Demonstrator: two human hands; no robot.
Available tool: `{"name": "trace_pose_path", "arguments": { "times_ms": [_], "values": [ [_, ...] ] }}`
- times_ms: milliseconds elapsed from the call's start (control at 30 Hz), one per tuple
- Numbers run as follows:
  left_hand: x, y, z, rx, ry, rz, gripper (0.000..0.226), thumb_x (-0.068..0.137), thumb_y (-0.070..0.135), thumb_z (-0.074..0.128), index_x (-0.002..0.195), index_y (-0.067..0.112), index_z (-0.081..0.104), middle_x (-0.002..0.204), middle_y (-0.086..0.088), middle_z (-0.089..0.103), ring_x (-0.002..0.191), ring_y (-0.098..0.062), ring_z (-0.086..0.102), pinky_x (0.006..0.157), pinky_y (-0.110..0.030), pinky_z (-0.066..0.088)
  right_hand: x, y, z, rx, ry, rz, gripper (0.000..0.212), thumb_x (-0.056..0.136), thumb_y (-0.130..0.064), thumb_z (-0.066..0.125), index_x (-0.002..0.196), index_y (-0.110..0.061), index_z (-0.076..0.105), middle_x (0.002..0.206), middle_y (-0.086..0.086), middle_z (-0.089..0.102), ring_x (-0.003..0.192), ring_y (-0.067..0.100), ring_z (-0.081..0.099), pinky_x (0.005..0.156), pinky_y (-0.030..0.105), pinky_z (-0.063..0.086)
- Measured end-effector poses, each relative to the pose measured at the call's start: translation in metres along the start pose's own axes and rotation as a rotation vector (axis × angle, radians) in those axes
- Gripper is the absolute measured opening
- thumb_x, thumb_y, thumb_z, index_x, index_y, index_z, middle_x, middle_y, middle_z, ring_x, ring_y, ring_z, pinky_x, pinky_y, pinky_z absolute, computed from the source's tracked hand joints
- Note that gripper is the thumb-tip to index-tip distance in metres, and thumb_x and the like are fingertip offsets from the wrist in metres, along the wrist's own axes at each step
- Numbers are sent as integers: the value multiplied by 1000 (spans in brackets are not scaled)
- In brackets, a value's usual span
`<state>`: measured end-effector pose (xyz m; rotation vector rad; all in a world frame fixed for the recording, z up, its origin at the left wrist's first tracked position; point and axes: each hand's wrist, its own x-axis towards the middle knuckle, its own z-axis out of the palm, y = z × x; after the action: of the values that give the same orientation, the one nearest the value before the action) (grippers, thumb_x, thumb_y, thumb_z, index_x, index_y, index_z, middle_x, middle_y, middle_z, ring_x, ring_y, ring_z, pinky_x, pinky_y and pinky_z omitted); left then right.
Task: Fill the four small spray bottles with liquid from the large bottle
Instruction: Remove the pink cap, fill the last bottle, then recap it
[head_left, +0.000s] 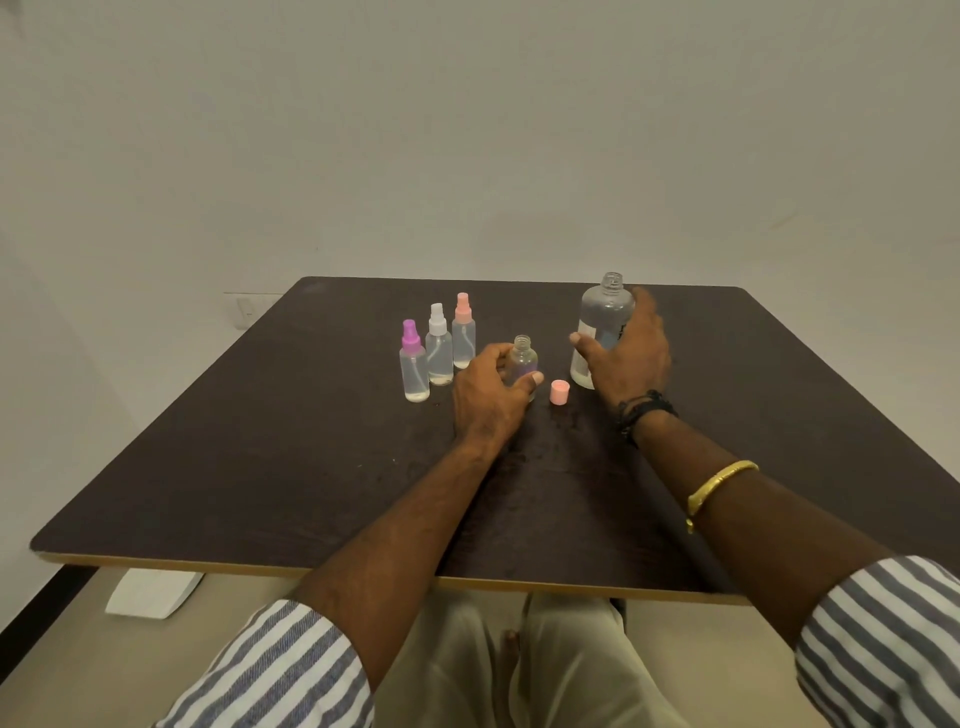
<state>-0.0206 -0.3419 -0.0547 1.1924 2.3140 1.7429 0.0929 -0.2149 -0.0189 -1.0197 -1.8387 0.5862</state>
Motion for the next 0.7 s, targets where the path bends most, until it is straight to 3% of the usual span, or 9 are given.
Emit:
{"name": "trace_pose_path", "arguments": {
  "times_ms": [300,433,500,600,700],
  "values": [
    [3,-3,0,1,-9,9,46,82,33,81,121,16,65,115,1,70,98,-6,58,73,-6,38,0,2,-1,73,-4,-47,79,76,-28,86,141,-20,42,135,6,62,121,28,60,99,45,54],
    [2,-2,-2,-13,-3,38,45,81,34,81,121,17,66,113,2,72,98,-7,62,80,-18,51,-3,-2,-2,74,-28,-166,76,78,-19,82,144,-26,46,133,7,60,120,22,57,94,30,50],
    [2,-2,-4,-28,-3,41,45,81,33,81,121,18,67,112,4,72,97,-7,63,79,-14,49,-4,-3,-3,44,-52,-240,71,81,-15,77,145,-26,48,133,9,56,117,16,53,92,24,45],
    [0,0,-5,-38,-2,53,46,80,31,81,122,19,68,108,10,70,95,-3,61,75,-5,41,-4,-1,-2,-61,-85,-359,72,80,-12,74,145,-30,48,133,8,52,119,22,51,96,41,52],
    [-2,1,-8,-45,8,69,46,80,31,81,122,19,68,107,10,70,96,-4,63,77,-8,45,-5,-2,0,-192,-80,-462,72,79,-9,69,142,-35,48,137,7,50,124,28,49,98,55,48]
  ]
}}
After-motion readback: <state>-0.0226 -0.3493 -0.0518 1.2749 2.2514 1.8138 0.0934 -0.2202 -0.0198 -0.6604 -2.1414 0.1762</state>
